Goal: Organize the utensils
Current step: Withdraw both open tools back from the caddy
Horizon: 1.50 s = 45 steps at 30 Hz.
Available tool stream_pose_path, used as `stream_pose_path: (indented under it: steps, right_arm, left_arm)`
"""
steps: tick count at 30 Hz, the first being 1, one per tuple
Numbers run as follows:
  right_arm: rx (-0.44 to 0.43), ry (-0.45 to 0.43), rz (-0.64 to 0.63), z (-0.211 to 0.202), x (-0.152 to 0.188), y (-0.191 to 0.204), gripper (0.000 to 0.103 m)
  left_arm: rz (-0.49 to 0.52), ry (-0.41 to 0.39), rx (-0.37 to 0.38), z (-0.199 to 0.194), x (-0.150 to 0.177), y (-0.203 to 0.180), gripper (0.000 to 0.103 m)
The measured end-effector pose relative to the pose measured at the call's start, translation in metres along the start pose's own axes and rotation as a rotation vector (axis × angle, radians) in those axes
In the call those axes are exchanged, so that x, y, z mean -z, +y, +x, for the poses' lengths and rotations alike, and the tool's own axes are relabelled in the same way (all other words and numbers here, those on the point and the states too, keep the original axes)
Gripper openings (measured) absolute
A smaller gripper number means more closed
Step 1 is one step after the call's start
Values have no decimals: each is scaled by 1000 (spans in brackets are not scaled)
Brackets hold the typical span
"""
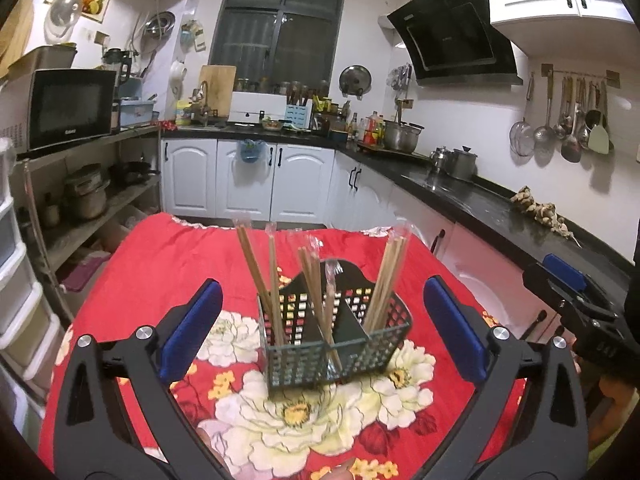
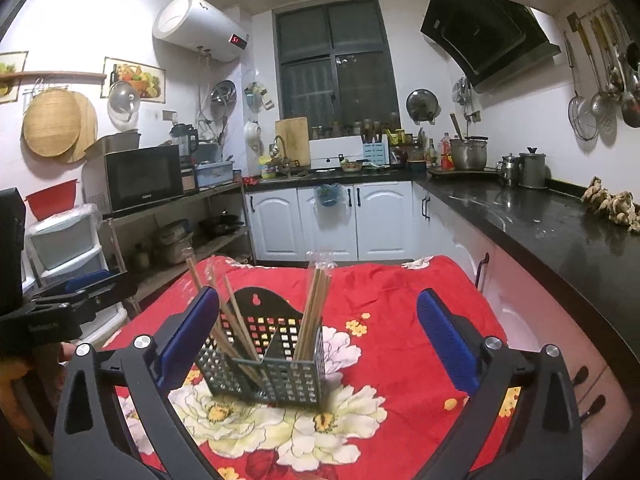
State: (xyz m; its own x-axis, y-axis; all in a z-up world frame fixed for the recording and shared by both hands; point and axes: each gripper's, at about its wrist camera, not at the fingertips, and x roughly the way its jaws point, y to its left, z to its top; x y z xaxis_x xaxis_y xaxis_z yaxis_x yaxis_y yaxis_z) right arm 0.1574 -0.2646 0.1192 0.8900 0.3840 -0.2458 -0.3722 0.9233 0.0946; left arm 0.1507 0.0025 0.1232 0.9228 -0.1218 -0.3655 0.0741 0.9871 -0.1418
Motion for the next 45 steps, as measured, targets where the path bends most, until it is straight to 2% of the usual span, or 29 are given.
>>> stream_pose_path:
  steps: [14,21,28,39,45]
  right_arm:
    - [19,-15,-72,-26,41,13,96]
    - [-7,107,-104,-15,73,20,97]
    - [2,161,-76,-7,105,21,97]
    - [60,52,-63,-19,136,24,97]
    - [77,-100,-98,-39,137,31,97]
  left_arm:
    - [4,53,-41,-7,50,-4,93]
    - [-9,141,-87,0,83,3,93]
    - [-15,135,-120,-4,112,10,93]
    - [0,57,-140,-12,141,4,93]
    - [20,-12,-128,-18,144,-1,93]
